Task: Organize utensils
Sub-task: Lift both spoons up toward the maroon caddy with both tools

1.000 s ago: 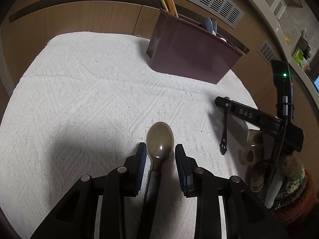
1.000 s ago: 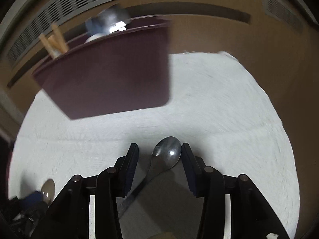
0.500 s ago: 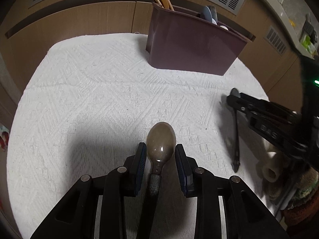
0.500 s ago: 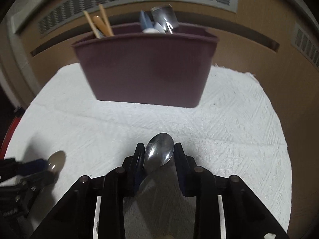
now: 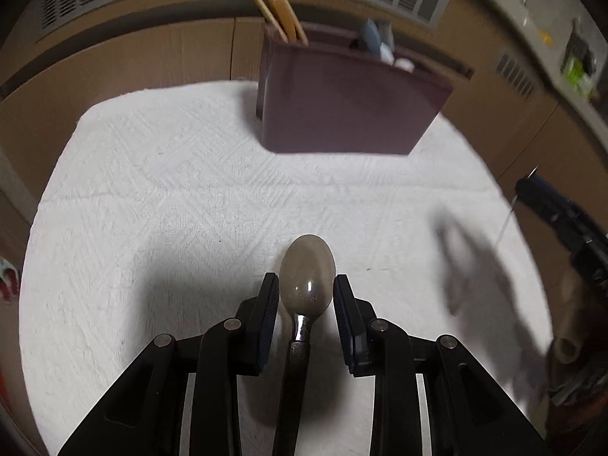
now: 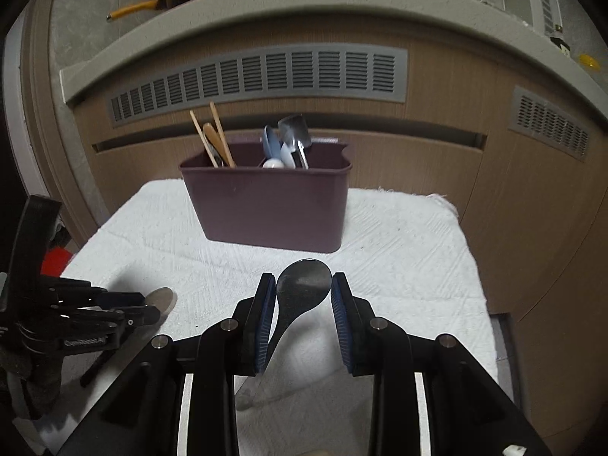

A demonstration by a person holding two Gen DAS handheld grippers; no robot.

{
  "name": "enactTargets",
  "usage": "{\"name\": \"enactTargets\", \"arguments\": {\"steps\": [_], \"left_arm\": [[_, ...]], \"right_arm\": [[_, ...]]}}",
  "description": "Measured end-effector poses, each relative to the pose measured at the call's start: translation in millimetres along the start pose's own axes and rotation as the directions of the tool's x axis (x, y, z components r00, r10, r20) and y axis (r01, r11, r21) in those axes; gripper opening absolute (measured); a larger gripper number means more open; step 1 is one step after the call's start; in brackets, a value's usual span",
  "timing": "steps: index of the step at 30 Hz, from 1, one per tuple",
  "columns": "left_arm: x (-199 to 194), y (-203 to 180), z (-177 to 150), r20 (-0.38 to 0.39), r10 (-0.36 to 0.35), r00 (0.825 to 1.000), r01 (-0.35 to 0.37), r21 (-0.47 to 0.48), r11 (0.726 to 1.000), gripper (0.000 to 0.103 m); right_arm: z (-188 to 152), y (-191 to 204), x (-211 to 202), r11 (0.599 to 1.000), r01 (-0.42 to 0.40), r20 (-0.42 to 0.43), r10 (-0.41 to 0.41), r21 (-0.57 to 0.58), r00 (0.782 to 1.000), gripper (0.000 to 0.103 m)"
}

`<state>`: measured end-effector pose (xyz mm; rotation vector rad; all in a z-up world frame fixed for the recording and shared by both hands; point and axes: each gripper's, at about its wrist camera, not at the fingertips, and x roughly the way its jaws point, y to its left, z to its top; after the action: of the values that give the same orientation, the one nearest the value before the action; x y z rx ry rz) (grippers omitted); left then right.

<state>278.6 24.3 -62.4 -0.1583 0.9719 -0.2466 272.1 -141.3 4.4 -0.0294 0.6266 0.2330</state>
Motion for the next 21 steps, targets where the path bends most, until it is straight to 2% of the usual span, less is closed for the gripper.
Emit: {"name": "enactTargets", "arguments": {"steps": [5,8,21], "left_arm": [[-40.2,-3.9,-1.7,0.129,-0.081,0.988,0.085,-0.028,0.996,0.03],[-53.7,-8.1,0.5,0.176,-0.109,0.978,0.114,-0.015,0.993,0.03],[-72.8,-14.9,3.0,0.234,-0.091,0.968,0.091,0.011,0.996,0.03]], "right_arm": [[0.9,1.2,-12.7,1.0,0.009,0.036,-0.009,-0.014,0.999,0.028],[2.4,1.5,-19.2,1.0,0.008,0.056,-0.008,-0.009,0.998,0.028],[8.1,8.1,-30.5,0.999,0.03,0.088,-0.027,-0.033,0.996,0.028]]}}
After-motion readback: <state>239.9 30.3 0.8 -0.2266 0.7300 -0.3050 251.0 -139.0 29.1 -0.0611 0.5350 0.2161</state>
